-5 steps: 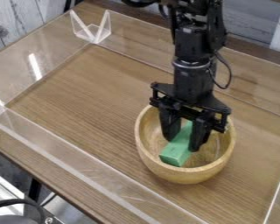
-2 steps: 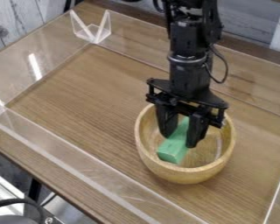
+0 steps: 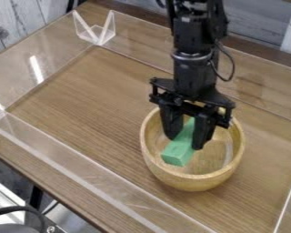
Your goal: Remove the green block from inside the brown bowl and put it on the table
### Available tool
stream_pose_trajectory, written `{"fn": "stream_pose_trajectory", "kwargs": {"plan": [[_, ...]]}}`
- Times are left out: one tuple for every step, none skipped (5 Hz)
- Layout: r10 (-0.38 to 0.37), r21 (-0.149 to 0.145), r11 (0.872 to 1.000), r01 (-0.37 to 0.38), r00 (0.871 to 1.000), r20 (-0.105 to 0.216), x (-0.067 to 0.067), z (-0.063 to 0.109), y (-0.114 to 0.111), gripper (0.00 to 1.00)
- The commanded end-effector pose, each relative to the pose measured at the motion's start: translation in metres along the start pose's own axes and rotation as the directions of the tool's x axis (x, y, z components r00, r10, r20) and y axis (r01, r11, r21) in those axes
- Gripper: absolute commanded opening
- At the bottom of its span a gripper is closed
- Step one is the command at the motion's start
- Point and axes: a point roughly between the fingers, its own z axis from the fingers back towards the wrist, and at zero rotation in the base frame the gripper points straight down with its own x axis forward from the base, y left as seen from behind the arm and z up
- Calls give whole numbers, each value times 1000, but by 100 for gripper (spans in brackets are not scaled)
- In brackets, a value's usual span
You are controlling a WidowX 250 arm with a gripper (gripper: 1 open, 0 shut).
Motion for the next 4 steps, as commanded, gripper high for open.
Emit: {"fn": "stream_pose_trajectory", "kwargs": {"plan": [[-14, -3, 1000, 15, 997, 78, 6, 24, 2, 0], [-8, -2, 1000, 9, 996, 91, 4, 31, 9, 0], [19, 6, 1000, -19, 995, 102, 3, 37, 25, 0], [57, 20, 998, -60, 992, 110, 3, 39, 59, 0]]}}
